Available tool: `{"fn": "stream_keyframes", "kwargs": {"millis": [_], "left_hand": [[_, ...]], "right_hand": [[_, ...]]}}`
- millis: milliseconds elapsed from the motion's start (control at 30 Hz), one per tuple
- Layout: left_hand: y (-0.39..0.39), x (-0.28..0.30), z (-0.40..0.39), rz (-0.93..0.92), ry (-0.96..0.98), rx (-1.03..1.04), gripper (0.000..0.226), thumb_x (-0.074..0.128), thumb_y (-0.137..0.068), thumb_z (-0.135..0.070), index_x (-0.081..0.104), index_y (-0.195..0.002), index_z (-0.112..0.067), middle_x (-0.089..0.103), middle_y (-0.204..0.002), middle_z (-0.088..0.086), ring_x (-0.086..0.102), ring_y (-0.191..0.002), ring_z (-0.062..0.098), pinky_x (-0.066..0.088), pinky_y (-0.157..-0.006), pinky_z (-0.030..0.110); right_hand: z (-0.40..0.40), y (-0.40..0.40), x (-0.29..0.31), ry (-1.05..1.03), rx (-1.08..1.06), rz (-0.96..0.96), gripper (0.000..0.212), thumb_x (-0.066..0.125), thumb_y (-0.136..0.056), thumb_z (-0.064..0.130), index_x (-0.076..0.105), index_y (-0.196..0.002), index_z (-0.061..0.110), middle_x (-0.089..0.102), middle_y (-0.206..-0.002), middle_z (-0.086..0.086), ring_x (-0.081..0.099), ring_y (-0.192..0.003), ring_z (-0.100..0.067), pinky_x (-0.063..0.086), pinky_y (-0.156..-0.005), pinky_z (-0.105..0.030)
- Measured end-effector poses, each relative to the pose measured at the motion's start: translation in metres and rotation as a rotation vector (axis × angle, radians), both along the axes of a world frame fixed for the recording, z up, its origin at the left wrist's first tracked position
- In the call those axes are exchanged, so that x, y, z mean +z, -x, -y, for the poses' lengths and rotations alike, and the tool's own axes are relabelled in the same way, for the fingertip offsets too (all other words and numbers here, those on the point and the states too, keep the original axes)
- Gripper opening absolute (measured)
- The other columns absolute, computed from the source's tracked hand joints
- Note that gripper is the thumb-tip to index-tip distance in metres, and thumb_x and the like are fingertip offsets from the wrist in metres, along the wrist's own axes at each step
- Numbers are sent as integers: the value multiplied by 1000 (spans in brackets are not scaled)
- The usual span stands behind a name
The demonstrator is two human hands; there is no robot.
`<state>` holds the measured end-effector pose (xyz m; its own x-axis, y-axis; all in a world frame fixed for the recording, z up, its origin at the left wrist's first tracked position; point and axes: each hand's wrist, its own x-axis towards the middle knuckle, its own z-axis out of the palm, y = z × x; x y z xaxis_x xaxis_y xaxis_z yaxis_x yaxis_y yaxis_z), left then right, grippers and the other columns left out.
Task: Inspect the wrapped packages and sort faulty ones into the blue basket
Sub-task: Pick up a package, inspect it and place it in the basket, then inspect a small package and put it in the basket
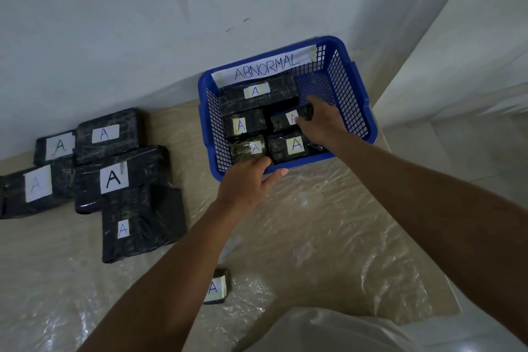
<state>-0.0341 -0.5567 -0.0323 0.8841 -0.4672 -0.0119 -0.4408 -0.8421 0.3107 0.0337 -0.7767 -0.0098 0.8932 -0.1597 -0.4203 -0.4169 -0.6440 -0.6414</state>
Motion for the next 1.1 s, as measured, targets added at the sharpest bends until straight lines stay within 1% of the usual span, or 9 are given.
{"fn": "stream_keyframes", "kwargs": {"millis": [133,200,300,467,600,733,867,1000,1100], "left_hand": [[7,14,-9,20,52,14,54,48,-101,-56,68,-123,-11,68,-119,7,62,-112,23,54,-92,39],[18,18,-22,66,81,39,56,49,-103,-53,59,-141,-14,57,-146,6,50,-136,23,40,-112,39],[46,22,-47,31,111,83,60,47,-105,-51,44,-154,-17,38,-163,4,33,-151,23,26,-120,40],[112,16,-96,-11,174,83,58,42,-105,-46,47,-151,-12,45,-158,10,41,-144,24,35,-118,39],[162,4,-134,-123,178,137,61,39,-102,-48,54,-147,-10,51,-153,12,49,-140,27,33,-114,29],[193,-6,-167,-232,144,151,66,37,-100,-52,50,-150,-11,49,-154,12,46,-142,27,28,-115,26],[212,-20,-189,-293,147,108,60,36,-102,-48,57,-145,-10,55,-148,10,49,-139,23,42,-117,39],[219,-23,-194,-328,208,99,46,47,-105,-37,58,-141,-10,64,-137,7,57,-126,20,47,-106,35],[222,-20,-193,-382,285,143,39,56,-103,-33,58,-138,-16,66,-126,1,61,-111,17,50,-92,30]], "right_hand": [[-7,25,11,181,156,138,64,52,-106,38,28,-161,18,32,-165,-14,32,-150,-36,33,-120,-50],[-15,46,14,274,242,225,66,47,-106,43,23,-164,22,13,-173,-12,13,-159,-32,17,-127,-54],[-35,85,12,315,317,350,66,46,-106,45,23,-164,23,7,-174,-10,6,-161,-29,9,-129,-54],[-83,156,8,291,413,371,64,49,-105,40,29,-162,21,12,-173,-10,10,-160,-29,9,-128,-51],[-128,210,-5,242,488,310,70,25,-100,56,33,-160,21,21,-171,-12,19,-159,-31,17,-128,-53],[-169,251,-20,203,554,211,73,22,-97,57,29,-162,25,20,-172,-6,17,-159,-26,11,-128,-45],[-198,280,-35,158,588,135,83,15,-91,63,29,-162,23,24,-171,-4,18,-159,-23,13,-127,-43],[-210,296,-45,126,546,81,60,41,-106,43,36,-158,15,31,-167,-7,24,-157,-26,19,-126,-45],[-214,301,-45,87,510,81,51,51,-102,33,49,-147,11,49,-155,-11,42,-146,-30,31,-121,-44]]}}
